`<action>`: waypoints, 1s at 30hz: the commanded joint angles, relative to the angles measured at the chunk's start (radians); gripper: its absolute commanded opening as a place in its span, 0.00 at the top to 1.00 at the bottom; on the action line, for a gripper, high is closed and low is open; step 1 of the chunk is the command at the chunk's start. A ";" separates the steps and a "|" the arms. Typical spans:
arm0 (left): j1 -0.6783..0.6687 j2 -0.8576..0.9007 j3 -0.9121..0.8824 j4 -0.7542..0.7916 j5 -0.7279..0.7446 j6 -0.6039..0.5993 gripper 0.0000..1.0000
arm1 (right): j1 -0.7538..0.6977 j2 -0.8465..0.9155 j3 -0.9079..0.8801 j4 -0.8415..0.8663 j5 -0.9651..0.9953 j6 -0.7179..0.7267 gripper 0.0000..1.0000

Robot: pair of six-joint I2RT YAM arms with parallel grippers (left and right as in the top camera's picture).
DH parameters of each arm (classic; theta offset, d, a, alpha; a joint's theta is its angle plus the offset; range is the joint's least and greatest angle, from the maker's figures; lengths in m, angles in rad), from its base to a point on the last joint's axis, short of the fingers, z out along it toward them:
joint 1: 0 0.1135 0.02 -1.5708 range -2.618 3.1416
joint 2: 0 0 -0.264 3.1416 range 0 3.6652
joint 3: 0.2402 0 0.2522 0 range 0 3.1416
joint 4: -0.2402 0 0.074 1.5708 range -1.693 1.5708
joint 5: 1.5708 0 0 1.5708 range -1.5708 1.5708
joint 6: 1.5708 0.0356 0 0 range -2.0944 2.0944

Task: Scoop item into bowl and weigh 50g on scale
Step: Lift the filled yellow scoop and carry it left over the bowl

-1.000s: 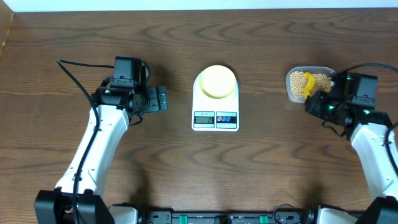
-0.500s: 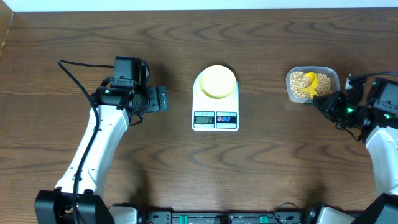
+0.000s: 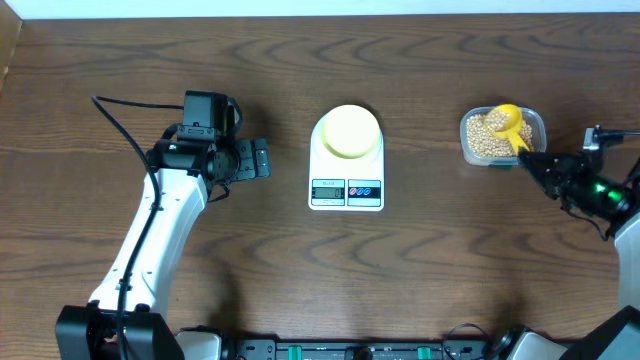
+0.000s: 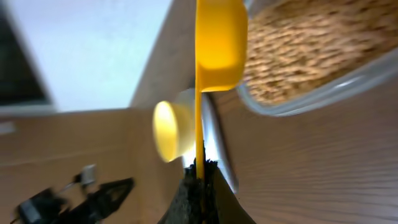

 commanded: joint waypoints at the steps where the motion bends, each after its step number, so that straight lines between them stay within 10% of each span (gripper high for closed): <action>1: 0.002 -0.002 0.016 -0.002 -0.013 0.010 0.03 | -0.005 0.003 -0.008 0.000 -0.217 0.006 0.99; 30: 0.002 -0.002 0.016 -0.002 -0.013 0.010 0.03 | 0.563 0.003 -0.008 0.439 0.048 0.545 0.99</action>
